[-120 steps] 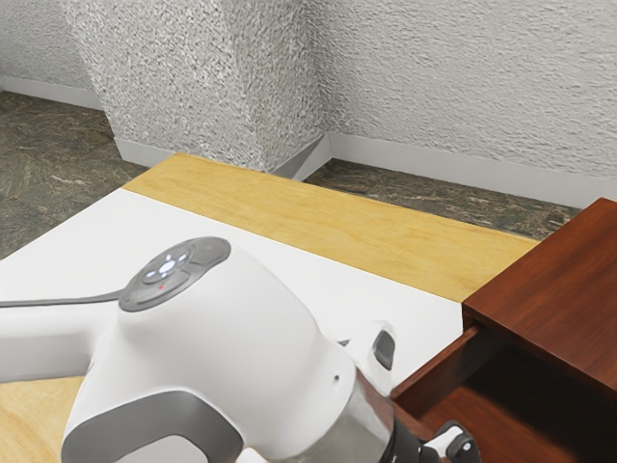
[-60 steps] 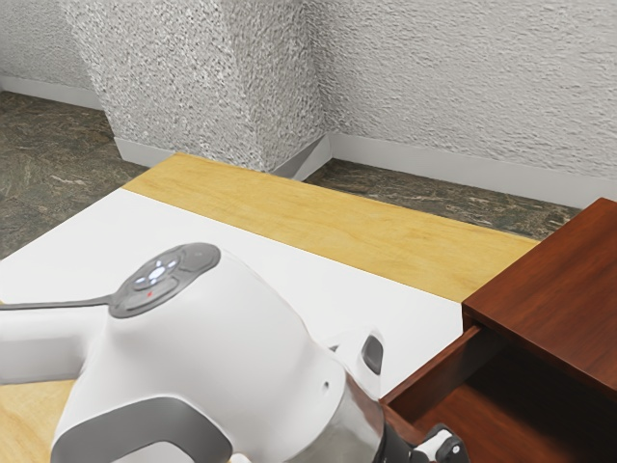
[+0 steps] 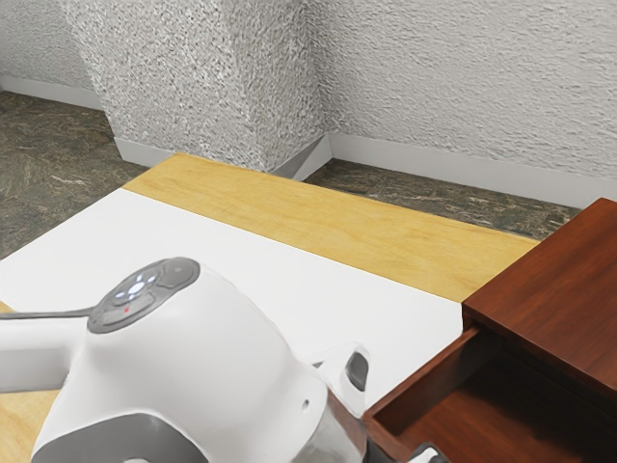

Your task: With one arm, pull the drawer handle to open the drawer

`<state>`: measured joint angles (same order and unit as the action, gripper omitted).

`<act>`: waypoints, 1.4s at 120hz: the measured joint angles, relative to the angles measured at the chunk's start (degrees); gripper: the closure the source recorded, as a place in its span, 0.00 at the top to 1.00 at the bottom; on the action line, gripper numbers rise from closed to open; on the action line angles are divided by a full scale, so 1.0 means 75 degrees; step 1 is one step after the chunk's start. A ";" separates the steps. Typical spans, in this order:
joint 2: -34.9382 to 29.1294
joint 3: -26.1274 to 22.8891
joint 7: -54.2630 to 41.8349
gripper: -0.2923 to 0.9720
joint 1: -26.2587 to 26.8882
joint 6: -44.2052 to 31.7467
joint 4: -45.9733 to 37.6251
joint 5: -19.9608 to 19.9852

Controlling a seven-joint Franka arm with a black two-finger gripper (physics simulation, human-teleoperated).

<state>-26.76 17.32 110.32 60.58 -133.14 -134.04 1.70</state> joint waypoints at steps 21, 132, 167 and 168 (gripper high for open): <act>-0.0272 0.0000 0.0042 0.40 0.0007 -0.0012 -0.0222 -0.0003; -0.0515 0.0001 0.0191 0.43 0.0048 0.0424 0.0213 -0.0847; 0.1430 -0.1179 -0.0741 0.64 -0.6162 0.4952 0.5827 -0.1177; 0.1468 -0.1200 -0.0744 0.65 -0.6246 0.5041 0.5814 -0.1162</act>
<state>-15.74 8.32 104.74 13.73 -95.33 -90.43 -7.02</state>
